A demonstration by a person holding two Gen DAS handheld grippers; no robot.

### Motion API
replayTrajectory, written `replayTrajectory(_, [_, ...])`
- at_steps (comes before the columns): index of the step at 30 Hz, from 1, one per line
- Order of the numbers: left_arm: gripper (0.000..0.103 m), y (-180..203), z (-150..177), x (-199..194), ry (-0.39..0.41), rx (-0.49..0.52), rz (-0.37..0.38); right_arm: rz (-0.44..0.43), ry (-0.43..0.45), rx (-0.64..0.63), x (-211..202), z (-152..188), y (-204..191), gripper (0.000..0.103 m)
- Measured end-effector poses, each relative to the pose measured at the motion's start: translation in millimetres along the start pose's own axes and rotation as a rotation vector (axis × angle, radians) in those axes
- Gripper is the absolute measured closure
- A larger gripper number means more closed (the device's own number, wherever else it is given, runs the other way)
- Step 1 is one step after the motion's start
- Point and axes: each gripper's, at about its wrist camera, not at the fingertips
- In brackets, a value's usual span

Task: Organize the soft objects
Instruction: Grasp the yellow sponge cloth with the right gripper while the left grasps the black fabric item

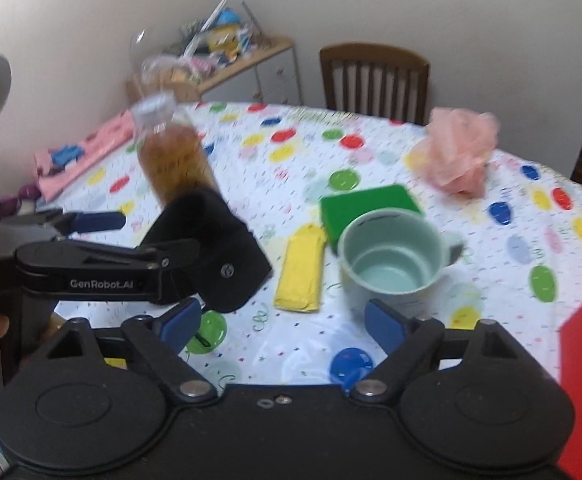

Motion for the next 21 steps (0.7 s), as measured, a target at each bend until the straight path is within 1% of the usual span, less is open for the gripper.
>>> replayTrajectory(2, [0.0, -1.5, 2.3, 5.9, 0.005, 0.003, -0.014, 0.01, -0.013, -0.01, 14.3, 1.3, -5.0, 0.022])
replayTrajectory(4, [0.0, -3.6, 4.3, 11.8, 0.009, 0.0, -0.015, 0.02, -0.02, -0.007, 27.1, 1.9, -6.8, 0.026])
replayTrajectory(6, [0.001, -6.1, 5.9, 16.5, 0.011, -0.004, -0.016, 0.032, -0.024, 0.004, 39.0, 2.6, -6.8, 0.026])
replayTrajectory(7, [0.001, -7.0, 6.5, 18.2, 0.012, -0.006, -0.015, 0.037, -0.03, 0.012, 44.7, 3.2, -6.3, 0.029])
replayTrajectory(14, [0.001, -11.0, 11.0, 31.1, -0.002, -0.018, 0.004, 0.1, -0.045, 0.055, 75.3, 10.0, -2.4, 0.044])
replayTrajectory(17, [0.002, -11.8, 13.4, 35.1, -0.011, -0.032, 0.02, 0.127, -0.047, 0.049, 85.0, 11.8, -1.9, 0.047])
replayTrajectory(21, [0.015, -10.2, 16.2, 40.3, -0.027, -0.033, 0.025, 0.174, -0.035, 0.043, 95.5, 13.2, -2.8, 0.05])
Point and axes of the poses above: each gripper's, at about its wrist camera, not at the fingertips, and x roughly the way its jaws point, y to its right, z to its underside, and after that the axes turned 3 degrees about y, right-handed
